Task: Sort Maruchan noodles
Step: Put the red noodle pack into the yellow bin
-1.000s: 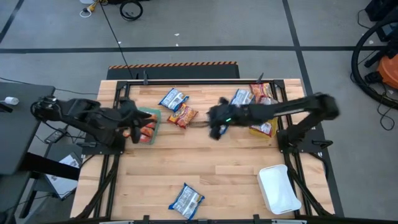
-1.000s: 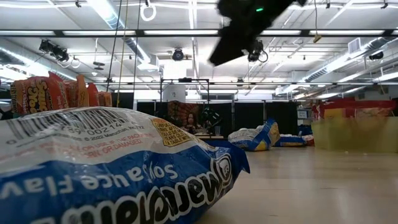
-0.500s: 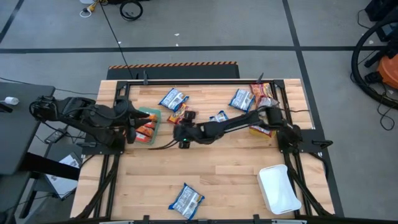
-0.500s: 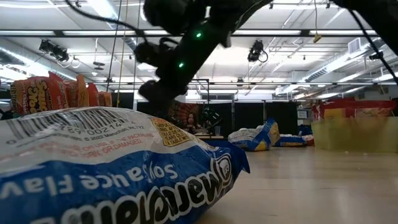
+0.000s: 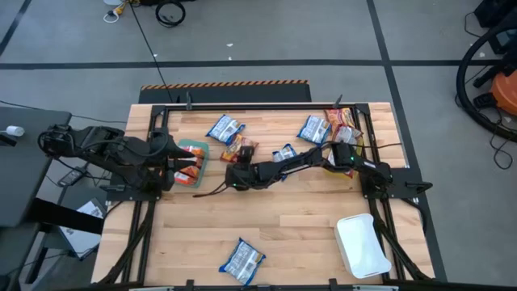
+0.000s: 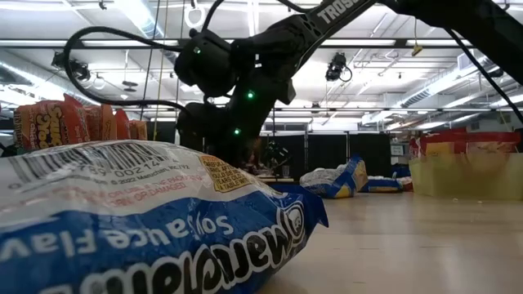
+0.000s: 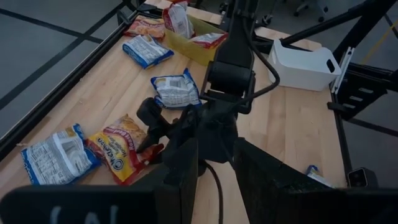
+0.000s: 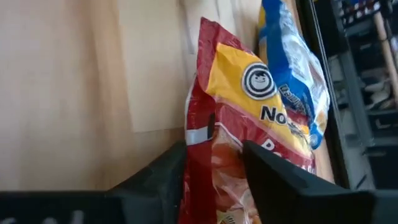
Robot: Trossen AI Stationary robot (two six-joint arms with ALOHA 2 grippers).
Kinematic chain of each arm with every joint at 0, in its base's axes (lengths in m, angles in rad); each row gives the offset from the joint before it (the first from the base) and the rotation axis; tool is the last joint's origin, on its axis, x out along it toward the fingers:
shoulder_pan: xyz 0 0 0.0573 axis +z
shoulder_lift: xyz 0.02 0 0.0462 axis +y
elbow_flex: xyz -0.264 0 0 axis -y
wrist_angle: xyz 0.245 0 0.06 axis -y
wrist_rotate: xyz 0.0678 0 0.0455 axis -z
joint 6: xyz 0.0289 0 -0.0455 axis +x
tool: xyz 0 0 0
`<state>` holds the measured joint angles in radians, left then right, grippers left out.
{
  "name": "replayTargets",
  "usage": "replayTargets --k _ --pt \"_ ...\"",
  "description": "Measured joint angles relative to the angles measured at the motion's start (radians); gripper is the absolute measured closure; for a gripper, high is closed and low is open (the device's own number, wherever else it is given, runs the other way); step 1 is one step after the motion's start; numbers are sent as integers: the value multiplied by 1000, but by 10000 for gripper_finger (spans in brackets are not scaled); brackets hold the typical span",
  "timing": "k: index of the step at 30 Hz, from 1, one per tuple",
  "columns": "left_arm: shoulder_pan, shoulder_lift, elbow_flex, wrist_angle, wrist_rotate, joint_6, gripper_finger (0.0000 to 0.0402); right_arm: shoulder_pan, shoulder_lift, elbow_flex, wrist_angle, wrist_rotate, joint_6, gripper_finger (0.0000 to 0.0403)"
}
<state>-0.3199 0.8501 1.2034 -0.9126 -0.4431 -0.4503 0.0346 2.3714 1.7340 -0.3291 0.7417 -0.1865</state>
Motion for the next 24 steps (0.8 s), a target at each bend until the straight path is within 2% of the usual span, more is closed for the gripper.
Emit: replayTargets --k 3,8,9,13,21,24 --pt "0 0 0 1 -1 3 292 -11 0 0 -1 -4 37 274" --pt "0 0 0 2 -14 0 292 -19 -37 -2 -48 -8 95 381" --pt "0 0 0 3 -15 -8 292 -17 -61 -2 -66 -15 102 391" --pt "0 -1 0 15 -4 -38 292 -4 -212 -2 -239 -18 129 394" --pt "0 2 0 167 7 -39 292 -4 -638 -41 -793 -220 286 398" --pt "0 15 0 273 -12 -4 292 -5 -802 -106 -912 -254 325 398"
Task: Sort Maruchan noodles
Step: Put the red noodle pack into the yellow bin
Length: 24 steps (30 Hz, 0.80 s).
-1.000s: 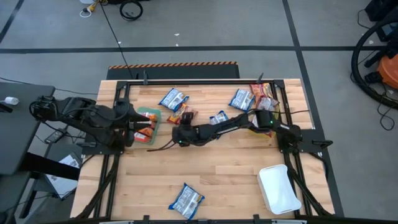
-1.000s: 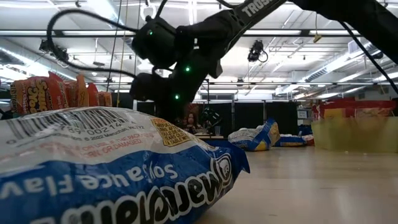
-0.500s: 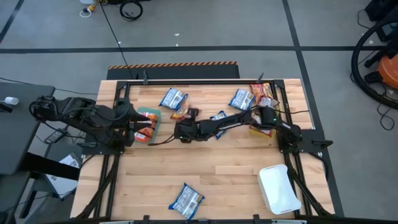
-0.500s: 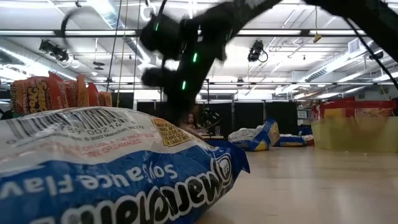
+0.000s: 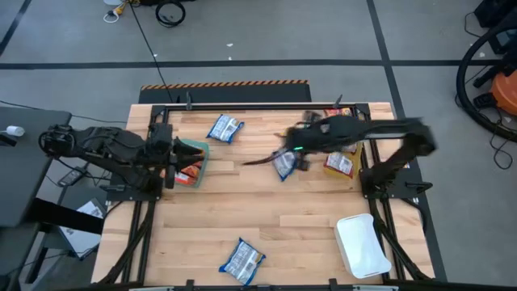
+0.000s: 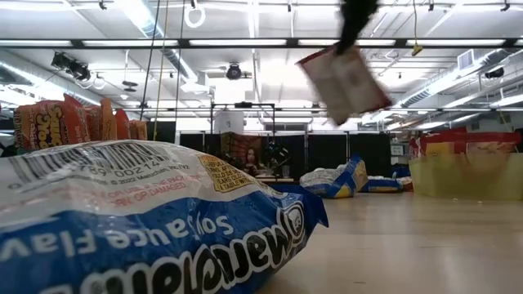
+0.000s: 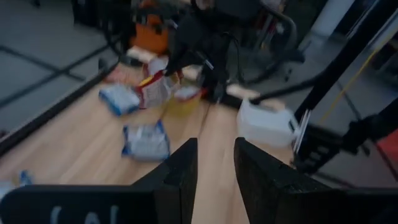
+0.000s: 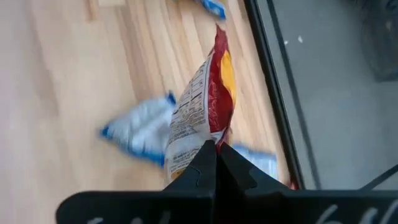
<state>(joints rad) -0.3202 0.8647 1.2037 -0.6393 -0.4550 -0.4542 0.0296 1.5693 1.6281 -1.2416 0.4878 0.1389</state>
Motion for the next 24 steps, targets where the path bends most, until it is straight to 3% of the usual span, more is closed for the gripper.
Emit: replayTargets --k 6,13,20,24 --pt "0 46 1 199 -57 99 292 1 -348 -273 -77 -57 95 398" --pt "5 142 0 357 -117 162 292 -40 -706 -646 -8 -13 121 398" --pt "10 206 0 443 -140 153 292 -137 -827 -855 89 -64 10 398" --pt "10 216 0 470 -140 153 292 -195 -832 -850 128 -86 -85 392"
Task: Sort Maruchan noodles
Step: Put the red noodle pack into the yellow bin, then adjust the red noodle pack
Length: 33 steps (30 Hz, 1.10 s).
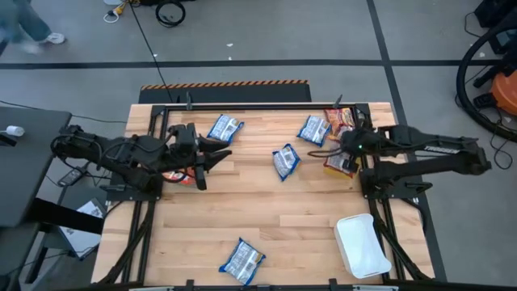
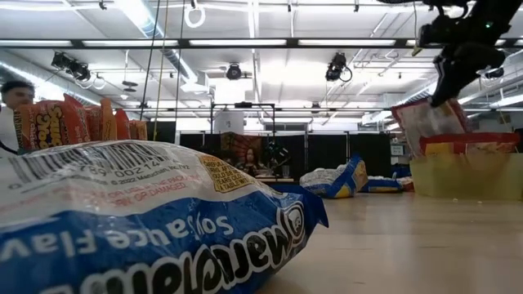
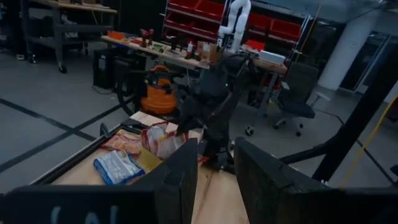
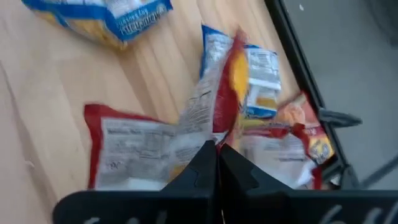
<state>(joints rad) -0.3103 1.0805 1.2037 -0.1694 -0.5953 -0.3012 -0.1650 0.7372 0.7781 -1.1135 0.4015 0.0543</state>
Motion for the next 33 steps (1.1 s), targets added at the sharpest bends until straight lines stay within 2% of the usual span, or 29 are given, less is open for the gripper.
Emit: replayTargets --k 3,7,11,14,22,29,31,33 --pt "0 0 0 6 -7 0 292 -50 1 3 -12 -23 -30 386" --pt "0 -8 0 6 -8 2 292 -113 2 7 -10 -195 -32 388" --pt "0 -14 0 5 -14 46 292 -178 15 7 -66 -164 -67 394" --pt "9 -25 0 5 -14 60 292 -235 36 7 -68 -186 -127 386" --pt "59 -91 0 -63 -11 76 292 -378 172 20 -157 -165 -186 285" --pt "72 -178 0 -193 -13 77 292 -388 199 238 -383 -55 -168 200" --pt "72 -198 0 -221 -21 77 292 -378 198 321 -418 -92 -125 186" --pt "72 -210 0 -242 -32 77 292 -357 196 384 -423 -224 -73 180"
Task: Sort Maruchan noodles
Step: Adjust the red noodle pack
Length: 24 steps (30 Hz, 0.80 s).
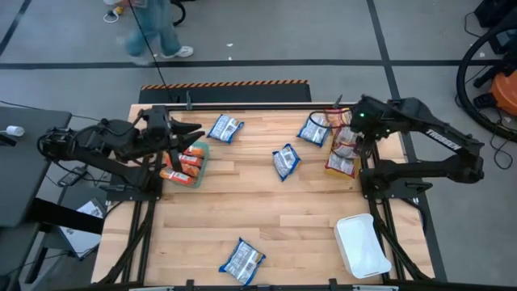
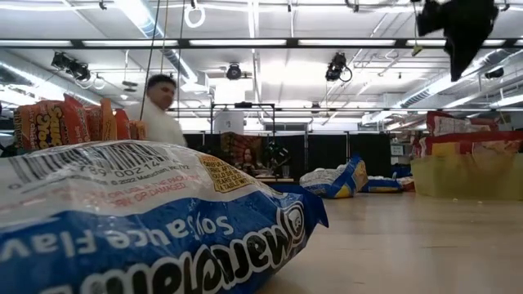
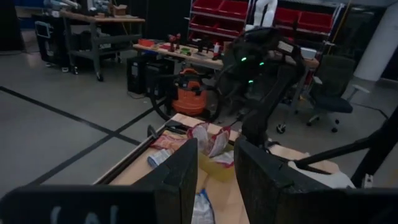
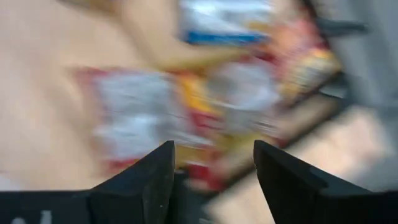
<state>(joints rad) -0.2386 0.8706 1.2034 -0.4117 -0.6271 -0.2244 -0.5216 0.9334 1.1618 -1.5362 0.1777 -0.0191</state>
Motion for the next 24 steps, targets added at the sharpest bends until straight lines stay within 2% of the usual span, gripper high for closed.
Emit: replayTargets --k 3,5,8,13,19,24 --pt "0 -8 0 -15 -1 1 292 63 -8 24 35 -177 126 181" --pt "0 -6 0 -15 -1 1 292 126 -8 -9 66 -212 213 187" --pt "0 15 0 -14 21 1 292 223 18 -106 122 -222 322 194" --pt "0 57 0 -14 72 1 292 331 127 -225 172 -206 384 195" --pt "0 88 0 -15 82 23 292 385 274 -244 206 -143 382 196" --pt "0 91 0 -18 83 27 292 385 366 -244 252 -141 373 206"
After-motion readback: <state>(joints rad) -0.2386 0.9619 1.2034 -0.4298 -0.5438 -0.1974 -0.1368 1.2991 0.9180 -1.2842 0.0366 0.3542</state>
